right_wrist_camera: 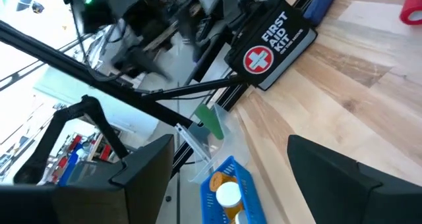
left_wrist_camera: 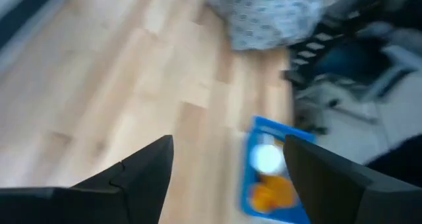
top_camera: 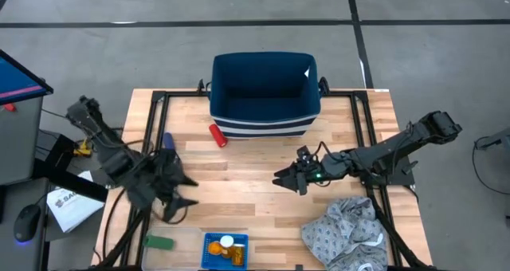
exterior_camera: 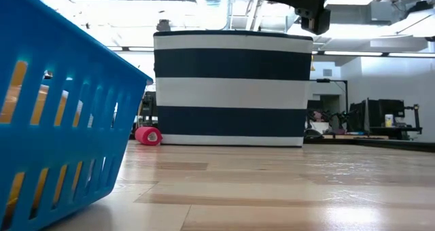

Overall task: Pick & place medical supplies in basket/bin
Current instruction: Put the orange bandage into the transparent bin

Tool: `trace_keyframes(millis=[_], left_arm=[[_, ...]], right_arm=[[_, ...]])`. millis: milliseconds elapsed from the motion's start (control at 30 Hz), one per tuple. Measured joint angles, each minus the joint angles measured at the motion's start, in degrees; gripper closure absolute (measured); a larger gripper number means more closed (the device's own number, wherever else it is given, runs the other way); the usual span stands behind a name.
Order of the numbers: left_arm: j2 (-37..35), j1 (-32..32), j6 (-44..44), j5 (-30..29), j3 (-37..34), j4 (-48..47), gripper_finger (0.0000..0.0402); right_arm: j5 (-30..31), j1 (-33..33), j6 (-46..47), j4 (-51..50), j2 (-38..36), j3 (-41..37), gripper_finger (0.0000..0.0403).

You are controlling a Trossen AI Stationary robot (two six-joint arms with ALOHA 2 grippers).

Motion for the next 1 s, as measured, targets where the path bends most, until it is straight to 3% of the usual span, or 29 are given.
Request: trace_keyframes(millis=[133, 300, 433, 533, 633, 733, 867, 1000], left_arm=[[-0.2, 10.2, 2.8, 2.7, 0.0, -3.6, 0.0117], [-0.4, 27.3, 7.1, 16.9, 0.0, -10.1, 0.0104], [-1.8, 40.5, 10.3, 24.0, -0.2, -11.2, 0.0090], [-2.5, 45.9, 14.3, 26.2, -2.1, -9.3, 0.0087], [-2.4, 46.4, 22.0, 26.7, -4.3, -4.2, 0.0093], [-1.9, 42.9, 28.1, 25.3, -6.9, 3.5, 0.0104], [0.9, 37.7, 34.3, 13.7, -8.7, 6.9, 0.0112], [7.1, 34.5, 31.6, 4.0, -10.0, 6.5, 0.0111]], right_arm=[[0.0, 0.7, 0.0, 0.2, -0.3, 0.0, 0.0111], [0.0, 0.7, 0.0, 0.0, -0.3, 0.0, 0.0111], [0.0, 0.7, 0.0, 0.0, -0.3, 0.0, 0.0111], [0.0, 0.7, -0.2, 0.0, -0.3, 0.0, 0.0111], [0.6, 0.7, -0.4, 0.0, -0.3, 0.0, 0.0111], [1.6, 0.9, -0.4, 0.0, -0.3, 0.0, 0.0111], [2.1, 1.1, -0.4, 0.0, -0.3, 0.0, 0.0111], [2.1, 1.2, -0.2, 0.0, -0.3, 0.0, 0.0111]])
